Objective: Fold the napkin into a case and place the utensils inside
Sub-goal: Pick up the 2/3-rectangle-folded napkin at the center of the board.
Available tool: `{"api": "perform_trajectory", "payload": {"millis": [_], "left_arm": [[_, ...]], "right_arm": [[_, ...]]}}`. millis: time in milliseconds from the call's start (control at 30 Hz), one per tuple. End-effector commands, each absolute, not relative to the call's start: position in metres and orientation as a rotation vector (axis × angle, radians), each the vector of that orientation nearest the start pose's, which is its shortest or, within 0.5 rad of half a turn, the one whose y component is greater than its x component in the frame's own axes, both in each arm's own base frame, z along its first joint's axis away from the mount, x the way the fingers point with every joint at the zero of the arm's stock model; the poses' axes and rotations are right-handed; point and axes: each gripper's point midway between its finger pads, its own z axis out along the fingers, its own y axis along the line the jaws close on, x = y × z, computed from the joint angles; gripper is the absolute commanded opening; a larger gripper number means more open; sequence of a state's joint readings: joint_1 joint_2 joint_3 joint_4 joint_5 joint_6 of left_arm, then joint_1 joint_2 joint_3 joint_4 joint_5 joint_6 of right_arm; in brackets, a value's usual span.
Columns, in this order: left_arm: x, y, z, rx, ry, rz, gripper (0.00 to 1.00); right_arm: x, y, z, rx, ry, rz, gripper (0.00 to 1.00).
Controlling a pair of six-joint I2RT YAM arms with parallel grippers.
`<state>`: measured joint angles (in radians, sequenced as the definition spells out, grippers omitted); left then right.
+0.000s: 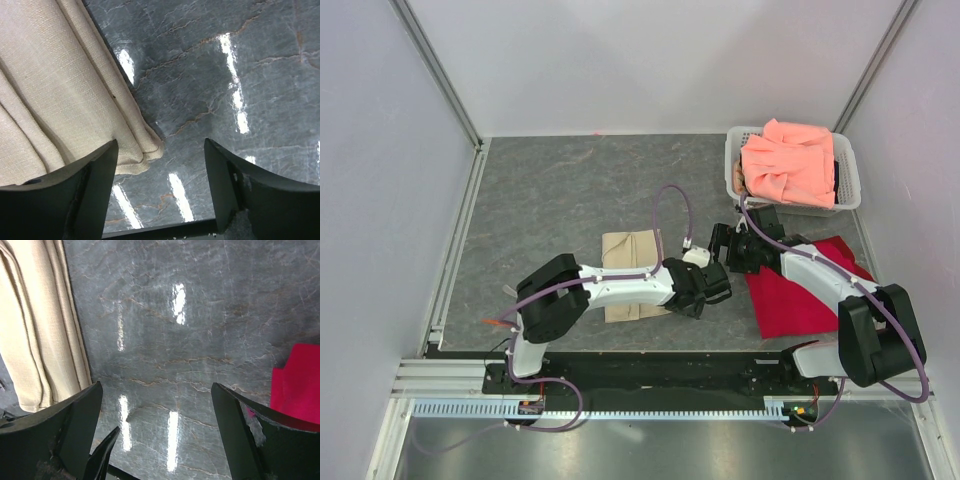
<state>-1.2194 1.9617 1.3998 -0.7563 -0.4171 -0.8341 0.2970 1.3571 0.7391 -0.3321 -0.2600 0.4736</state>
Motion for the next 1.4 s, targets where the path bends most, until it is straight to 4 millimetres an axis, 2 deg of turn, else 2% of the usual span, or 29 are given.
{"api": "perform_trajectory", "payload": {"millis": [0, 133, 200, 233, 300, 333, 400, 467, 533, 700, 967, 1167, 1367], "left_arm": [[0.185, -0.360, 0.031, 0.367, 2.598, 0.046, 0.74], [0.183, -0.358, 0.024, 0.372, 2.611, 0.073, 0.67], [0.182, -0.358, 0.023, 0.373, 2.619, 0.071, 0.58], [0.182, -0.357, 0.023, 0.372, 2.623, 0.071, 0.49], [0.181, -0.356, 0.030, 0.360, 2.619, 0.047, 0.42], [0.182, -0.358, 0.033, 0.355, 2.613, 0.031, 0.34], [0.182, -0.358, 0.043, 0.358, 2.601, 0.008, 0.28], [0.181, -0.359, 0.053, 0.351, 2.597, -0.030, 0.13], [0.179, -0.357, 0.058, 0.343, 2.599, -0.049, 0.06], [0.170, -0.351, 0.071, 0.345, 2.605, -0.119, 0.02], [0.168, -0.343, 0.082, 0.360, 2.580, -0.165, 0.02], [0.167, -0.348, 0.091, 0.356, 2.573, -0.217, 0.02], [0.166, -0.351, 0.099, 0.359, 2.565, -0.254, 0.02]], "right_arm": [[0.274, 0.149, 0.061, 0.105, 2.581, 0.625, 0.98], [0.274, 0.151, 0.059, 0.078, 2.584, 0.637, 0.98], [0.274, 0.154, 0.057, 0.047, 2.593, 0.653, 0.98], [0.274, 0.155, 0.055, 0.039, 2.598, 0.662, 0.98], [0.274, 0.162, 0.057, 0.010, 2.580, 0.722, 0.98], [0.274, 0.165, 0.056, 0.001, 2.579, 0.742, 0.98], [0.273, 0.170, 0.055, -0.005, 2.578, 0.787, 0.98], [0.274, 0.173, 0.053, 0.002, 2.585, 0.803, 0.98], [0.276, 0.178, 0.052, -0.004, 2.585, 0.843, 0.98], [0.279, 0.197, 0.048, -0.042, 2.593, 0.941, 0.98], [0.302, 0.227, 0.069, -0.047, 2.499, 1.069, 0.97], [0.300, 0.249, 0.059, -0.024, 2.498, 1.150, 0.95], [0.295, 0.266, 0.046, -0.029, 2.491, 1.221, 0.84]]}}
